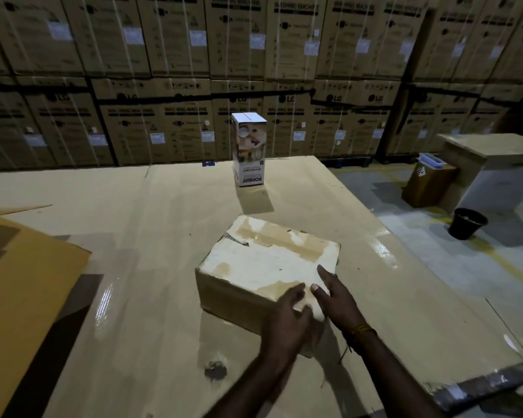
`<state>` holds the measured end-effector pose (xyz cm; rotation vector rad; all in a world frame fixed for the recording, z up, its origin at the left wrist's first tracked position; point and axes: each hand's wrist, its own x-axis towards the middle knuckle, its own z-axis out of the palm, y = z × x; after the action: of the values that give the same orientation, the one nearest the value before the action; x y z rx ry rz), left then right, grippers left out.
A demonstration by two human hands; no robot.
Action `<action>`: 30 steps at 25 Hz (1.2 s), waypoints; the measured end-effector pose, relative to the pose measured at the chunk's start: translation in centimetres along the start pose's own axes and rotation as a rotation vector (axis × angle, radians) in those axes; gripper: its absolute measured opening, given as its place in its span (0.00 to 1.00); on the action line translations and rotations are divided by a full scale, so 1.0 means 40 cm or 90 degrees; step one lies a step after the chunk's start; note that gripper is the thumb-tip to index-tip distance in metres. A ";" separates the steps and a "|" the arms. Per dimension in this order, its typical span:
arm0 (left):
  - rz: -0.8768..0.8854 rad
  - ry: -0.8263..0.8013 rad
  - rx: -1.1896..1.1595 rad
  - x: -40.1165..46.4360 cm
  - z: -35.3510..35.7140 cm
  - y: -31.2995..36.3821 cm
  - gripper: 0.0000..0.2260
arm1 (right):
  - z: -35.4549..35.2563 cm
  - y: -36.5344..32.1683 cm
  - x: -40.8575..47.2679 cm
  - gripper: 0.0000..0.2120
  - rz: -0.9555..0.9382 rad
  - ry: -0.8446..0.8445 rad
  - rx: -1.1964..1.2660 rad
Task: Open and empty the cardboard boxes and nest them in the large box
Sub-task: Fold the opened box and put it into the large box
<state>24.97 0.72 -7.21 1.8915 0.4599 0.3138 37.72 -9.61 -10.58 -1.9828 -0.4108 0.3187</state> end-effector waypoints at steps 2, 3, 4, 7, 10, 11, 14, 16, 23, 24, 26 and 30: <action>0.022 0.103 0.130 0.055 -0.041 0.011 0.15 | -0.027 0.001 0.042 0.26 0.003 -0.033 0.002; 0.038 0.150 0.204 0.080 -0.058 0.010 0.14 | -0.043 0.005 0.066 0.26 0.004 -0.052 0.002; 0.057 0.180 0.257 0.106 -0.072 0.008 0.14 | -0.060 0.005 0.089 0.26 0.010 -0.074 0.001; 0.111 0.194 0.362 0.196 -0.099 -0.019 0.16 | -0.117 -0.011 0.156 0.26 0.021 -0.147 -0.004; 0.052 0.071 0.519 0.272 -0.105 -0.057 0.25 | -0.158 -0.037 0.228 0.25 0.033 -0.197 -0.047; 0.022 0.043 0.567 0.290 -0.101 -0.065 0.27 | -0.164 -0.048 0.254 0.24 0.035 -0.205 -0.080; -0.008 0.062 0.626 0.309 -0.077 -0.065 0.33 | -0.142 -0.094 0.300 0.25 -0.003 -0.213 -0.356; -0.012 0.090 0.644 0.311 -0.062 -0.064 0.35 | -0.098 -0.114 0.298 0.36 -0.078 -0.267 -0.565; -0.031 0.118 0.663 0.308 -0.056 -0.083 0.34 | -0.029 -0.093 0.262 0.64 -0.152 -0.261 -0.647; -0.034 0.108 0.663 0.309 -0.056 -0.080 0.34 | -0.034 -0.096 0.263 0.62 -0.145 -0.273 -0.650; -0.040 0.075 0.656 0.315 -0.062 -0.076 0.34 | -0.041 -0.115 0.270 0.57 -0.117 -0.320 -0.663; -0.032 -0.066 0.636 0.334 -0.102 -0.057 0.28 | -0.043 -0.183 0.271 0.54 -0.085 -0.370 -0.691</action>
<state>34.72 10.93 -7.94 2.8363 0.6631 -0.0878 47.15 -3.52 -3.68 -2.8628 -1.2869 0.6875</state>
